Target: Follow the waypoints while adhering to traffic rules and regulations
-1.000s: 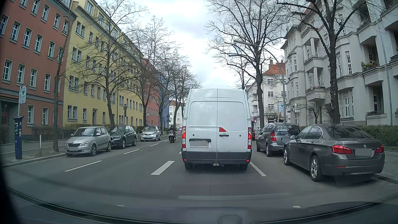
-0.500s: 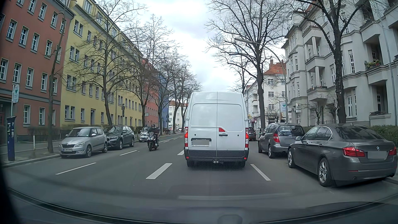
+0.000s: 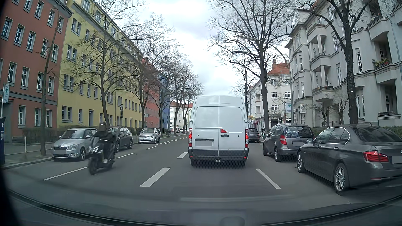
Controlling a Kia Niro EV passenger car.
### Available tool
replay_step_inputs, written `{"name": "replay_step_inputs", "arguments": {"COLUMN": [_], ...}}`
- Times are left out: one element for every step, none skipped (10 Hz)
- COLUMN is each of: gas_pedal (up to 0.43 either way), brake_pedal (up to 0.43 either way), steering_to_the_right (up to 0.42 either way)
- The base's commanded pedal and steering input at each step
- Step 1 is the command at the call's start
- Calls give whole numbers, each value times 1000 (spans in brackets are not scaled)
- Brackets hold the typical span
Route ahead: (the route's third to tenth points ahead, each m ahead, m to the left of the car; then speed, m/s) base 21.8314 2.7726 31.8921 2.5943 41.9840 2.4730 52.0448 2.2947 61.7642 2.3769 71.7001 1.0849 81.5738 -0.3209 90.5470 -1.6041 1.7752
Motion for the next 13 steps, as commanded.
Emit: {"name": "replay_step_inputs", "arguments": {"gas_pedal": [130,138,138,138,138,150,150,150,157,157,157,169,177], "brake_pedal": [30,37,37,37,30,30,37,30,30,37,37,30,37], "steering_to_the_right": [5,5,5,5,5,8,10,12,12,12,12,12,12]}}
